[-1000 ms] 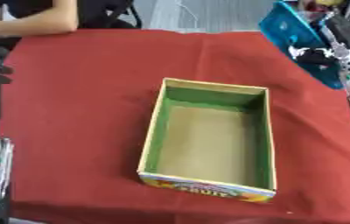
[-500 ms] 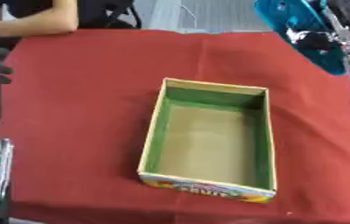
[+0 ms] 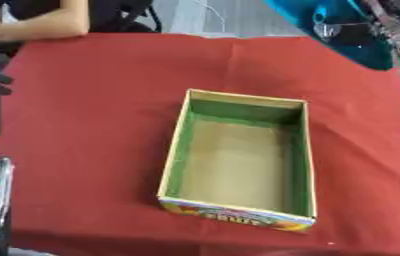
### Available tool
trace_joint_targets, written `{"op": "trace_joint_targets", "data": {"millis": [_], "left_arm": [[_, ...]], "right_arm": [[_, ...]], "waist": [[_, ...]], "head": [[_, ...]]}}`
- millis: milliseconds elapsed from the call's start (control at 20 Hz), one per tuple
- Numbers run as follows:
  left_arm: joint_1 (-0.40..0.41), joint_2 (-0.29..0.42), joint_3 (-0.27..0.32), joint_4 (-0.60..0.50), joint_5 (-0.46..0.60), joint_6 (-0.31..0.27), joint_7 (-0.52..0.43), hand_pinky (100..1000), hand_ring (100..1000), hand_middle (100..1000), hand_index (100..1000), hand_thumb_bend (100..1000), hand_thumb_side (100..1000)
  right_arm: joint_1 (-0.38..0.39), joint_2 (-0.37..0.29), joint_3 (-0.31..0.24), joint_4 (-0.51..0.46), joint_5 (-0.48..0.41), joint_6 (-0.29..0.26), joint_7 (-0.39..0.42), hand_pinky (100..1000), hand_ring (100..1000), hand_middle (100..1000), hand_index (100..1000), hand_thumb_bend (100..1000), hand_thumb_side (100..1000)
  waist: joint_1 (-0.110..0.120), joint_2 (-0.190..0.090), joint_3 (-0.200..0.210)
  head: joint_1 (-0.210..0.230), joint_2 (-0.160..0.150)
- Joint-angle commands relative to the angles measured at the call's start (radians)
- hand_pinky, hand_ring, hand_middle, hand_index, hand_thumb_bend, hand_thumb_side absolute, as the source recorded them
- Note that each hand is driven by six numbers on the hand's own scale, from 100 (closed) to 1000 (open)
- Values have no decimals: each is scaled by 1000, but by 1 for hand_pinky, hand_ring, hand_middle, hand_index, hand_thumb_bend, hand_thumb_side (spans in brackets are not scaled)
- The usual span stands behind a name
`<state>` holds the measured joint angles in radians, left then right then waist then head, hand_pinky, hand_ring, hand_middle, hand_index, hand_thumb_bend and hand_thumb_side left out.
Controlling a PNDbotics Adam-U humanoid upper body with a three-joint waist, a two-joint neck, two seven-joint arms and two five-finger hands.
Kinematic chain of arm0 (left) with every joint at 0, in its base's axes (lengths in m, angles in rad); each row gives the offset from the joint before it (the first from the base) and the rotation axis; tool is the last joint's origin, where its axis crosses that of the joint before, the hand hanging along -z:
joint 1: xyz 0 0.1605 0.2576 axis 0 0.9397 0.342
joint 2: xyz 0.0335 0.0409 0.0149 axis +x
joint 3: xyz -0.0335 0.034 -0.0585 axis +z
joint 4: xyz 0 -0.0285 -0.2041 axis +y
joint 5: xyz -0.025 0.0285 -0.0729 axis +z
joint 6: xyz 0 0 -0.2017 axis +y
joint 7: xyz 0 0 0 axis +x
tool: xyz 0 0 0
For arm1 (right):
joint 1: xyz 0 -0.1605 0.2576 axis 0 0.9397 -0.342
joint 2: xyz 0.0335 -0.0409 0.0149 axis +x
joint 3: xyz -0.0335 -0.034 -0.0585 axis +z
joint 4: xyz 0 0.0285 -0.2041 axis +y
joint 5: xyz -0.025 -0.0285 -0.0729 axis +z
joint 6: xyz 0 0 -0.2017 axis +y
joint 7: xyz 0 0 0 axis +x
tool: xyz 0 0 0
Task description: Pick up objects on the table and place them in the box.
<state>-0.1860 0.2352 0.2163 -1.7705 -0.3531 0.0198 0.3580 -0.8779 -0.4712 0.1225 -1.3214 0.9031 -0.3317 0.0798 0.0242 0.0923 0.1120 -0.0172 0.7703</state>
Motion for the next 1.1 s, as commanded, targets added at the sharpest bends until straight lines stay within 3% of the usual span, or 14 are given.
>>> {"op": "trace_joint_targets", "data": {"millis": [50,600,1100], "left_arm": [[-10,24,6,-19,-6,1,-2,432,462,568,623,100,968],[-12,23,6,-19,-7,1,-2,432,462,568,623,100,968],[-12,21,4,-18,-6,1,-3,432,462,569,623,100,969]], "right_arm": [[-10,-15,34,-96,-32,-14,38,100,100,100,217,100,632],[43,27,110,-219,-96,-40,137,100,100,100,222,100,624],[95,68,137,-144,-121,-50,177,100,100,100,231,100,530]], "waist": [[1,-16,2],[1,-16,4],[3,-14,3]], "head": [[-2,-9],[-9,-8],[-16,-8]]}}
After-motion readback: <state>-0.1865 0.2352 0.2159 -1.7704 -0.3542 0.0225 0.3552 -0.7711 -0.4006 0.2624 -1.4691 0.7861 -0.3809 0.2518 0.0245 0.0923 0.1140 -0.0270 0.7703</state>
